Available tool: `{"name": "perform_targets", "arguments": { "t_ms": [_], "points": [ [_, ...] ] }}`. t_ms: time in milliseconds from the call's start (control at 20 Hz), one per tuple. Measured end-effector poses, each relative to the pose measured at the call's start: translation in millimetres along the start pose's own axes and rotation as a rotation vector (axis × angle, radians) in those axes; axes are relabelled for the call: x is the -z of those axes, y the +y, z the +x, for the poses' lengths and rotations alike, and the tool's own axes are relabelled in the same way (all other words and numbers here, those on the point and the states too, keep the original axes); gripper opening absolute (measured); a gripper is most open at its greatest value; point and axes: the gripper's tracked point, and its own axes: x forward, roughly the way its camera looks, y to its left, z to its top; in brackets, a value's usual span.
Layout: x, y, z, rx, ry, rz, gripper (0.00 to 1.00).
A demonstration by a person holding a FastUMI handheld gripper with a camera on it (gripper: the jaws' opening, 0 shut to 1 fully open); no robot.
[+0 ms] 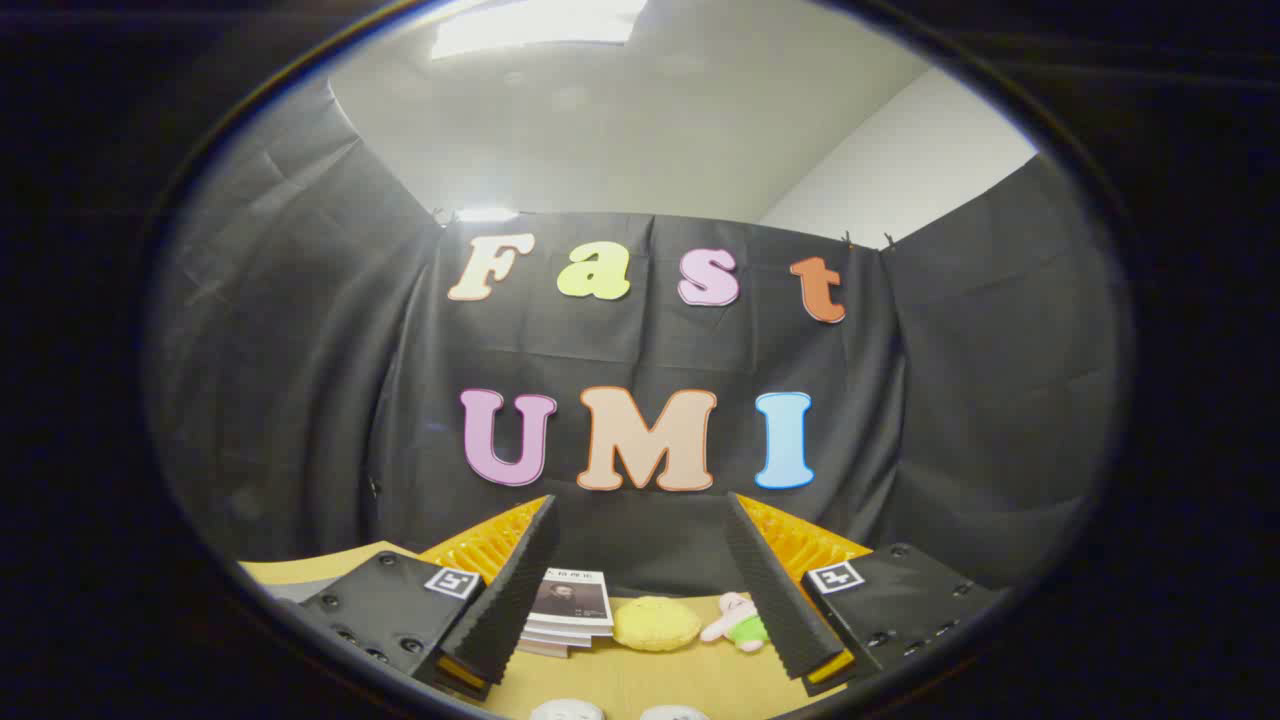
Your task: Open the storage box then place both shoes into the box .Put the left shoe in first, then the right shoe, with the right side of both shoes facing outward in a uniform manner.
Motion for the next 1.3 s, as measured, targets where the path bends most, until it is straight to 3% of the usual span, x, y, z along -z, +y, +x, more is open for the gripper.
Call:
{"name": "perform_targets", "arguments": {
  "t_ms": [1000, 1300],
  "points": [
    [11, -12, 1, 0.010, 0.035, -0.016, 1.00],
    [24, -2, -4, -0.047, 0.070, 0.032, 1.00]
  ]
}}
